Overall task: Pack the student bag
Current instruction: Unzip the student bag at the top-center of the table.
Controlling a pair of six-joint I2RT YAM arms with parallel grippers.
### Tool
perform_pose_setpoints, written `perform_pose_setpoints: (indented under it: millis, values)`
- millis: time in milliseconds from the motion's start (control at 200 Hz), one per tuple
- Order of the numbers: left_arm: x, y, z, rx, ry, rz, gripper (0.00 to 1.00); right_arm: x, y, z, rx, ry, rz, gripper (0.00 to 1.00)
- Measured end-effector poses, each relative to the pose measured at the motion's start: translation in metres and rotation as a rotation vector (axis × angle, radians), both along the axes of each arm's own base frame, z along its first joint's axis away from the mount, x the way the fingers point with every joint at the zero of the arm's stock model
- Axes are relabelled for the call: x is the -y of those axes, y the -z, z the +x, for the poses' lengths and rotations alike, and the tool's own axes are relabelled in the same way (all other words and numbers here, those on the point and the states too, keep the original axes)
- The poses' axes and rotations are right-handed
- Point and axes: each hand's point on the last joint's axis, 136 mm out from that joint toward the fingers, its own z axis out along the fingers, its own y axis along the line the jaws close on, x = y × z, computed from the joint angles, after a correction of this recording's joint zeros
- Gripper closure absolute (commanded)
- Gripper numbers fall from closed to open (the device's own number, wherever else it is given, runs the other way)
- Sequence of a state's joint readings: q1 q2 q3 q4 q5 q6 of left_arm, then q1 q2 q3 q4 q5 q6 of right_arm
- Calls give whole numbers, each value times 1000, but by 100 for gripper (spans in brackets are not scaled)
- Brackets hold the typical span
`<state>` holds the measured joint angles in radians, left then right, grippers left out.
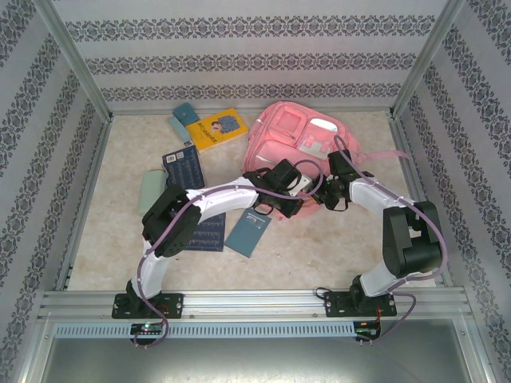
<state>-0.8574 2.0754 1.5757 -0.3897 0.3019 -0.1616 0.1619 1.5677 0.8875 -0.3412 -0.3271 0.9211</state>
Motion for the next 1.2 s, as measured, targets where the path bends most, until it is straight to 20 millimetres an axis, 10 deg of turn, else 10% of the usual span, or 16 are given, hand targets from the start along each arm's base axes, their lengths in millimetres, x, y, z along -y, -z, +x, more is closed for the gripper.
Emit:
perform_pose_setpoints:
  millis: [245, 739, 869, 999, 1199]
  values:
    - [-18, 3, 8, -12, -30, 27, 100, 22, -6, 2, 8, 36, 5, 100]
    - [-141, 10, 80, -31, -219, 109, 100, 63, -30, 27, 56, 42, -44, 100]
    - [-136, 7, 80, -30, -203, 87, 100, 69, -34, 50, 54, 23, -63, 100]
    - [-118, 7, 66, -31, -159, 86, 100, 79, -33, 67, 63, 18, -103, 62]
    - [-76, 5, 29, -49, -88, 77, 100, 99, -50, 63, 116, 61, -173, 54]
